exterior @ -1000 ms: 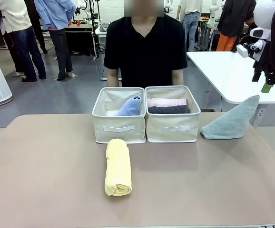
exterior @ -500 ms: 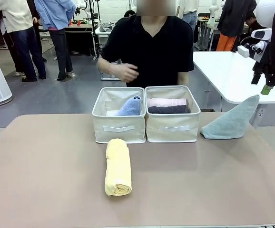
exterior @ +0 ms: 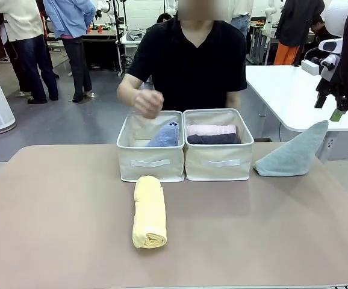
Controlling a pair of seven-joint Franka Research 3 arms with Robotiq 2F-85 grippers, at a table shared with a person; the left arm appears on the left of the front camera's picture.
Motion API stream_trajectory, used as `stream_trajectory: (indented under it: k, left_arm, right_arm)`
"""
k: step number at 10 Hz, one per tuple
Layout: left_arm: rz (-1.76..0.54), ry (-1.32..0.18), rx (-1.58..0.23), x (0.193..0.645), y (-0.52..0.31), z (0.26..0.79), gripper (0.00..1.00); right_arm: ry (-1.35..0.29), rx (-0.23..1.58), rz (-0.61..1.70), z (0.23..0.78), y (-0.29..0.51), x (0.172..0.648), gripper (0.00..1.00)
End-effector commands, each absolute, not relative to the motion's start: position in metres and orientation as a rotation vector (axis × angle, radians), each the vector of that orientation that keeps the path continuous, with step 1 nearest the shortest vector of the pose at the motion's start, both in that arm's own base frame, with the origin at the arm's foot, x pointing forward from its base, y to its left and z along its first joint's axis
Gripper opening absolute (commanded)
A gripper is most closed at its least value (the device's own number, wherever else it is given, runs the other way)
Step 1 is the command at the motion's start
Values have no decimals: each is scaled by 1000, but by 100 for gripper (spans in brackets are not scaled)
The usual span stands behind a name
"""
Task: Sort the towels based on their folding style.
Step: Pick up another triangle-folded towel from the table and place it in the left Fabric basket.
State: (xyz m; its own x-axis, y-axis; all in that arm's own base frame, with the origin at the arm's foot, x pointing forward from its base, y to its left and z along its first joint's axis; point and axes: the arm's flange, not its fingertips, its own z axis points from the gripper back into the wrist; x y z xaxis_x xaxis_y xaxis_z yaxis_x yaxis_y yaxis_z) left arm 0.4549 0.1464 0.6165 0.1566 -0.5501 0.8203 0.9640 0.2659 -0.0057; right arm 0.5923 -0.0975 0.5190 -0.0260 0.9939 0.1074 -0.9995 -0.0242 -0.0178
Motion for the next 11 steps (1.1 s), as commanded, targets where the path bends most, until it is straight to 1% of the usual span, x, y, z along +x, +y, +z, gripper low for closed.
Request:
stream_trajectory:
  k: [1,4,6,9,11]
  left_arm:
    - [-1184,-802,-608,455,146,617,100]
    - [-1184,-802,-608,455,146,617,100]
    - [-1184,-802,-608,455,146,617,100]
    - [-1184,-802,-608,455,146,617,100]
    - [-1184,-802,-608,455,146,617,100]
  right_arm:
    - [-123,171,1583,514,-112,625,100]
    - [-88,284,1542,498,-117,639,100]
    - [-20,332,1486,490,-115,639,100]
    - [37,355,1467,482,-110,633,100]
    - [47,310,1463,474,-105,629,100]
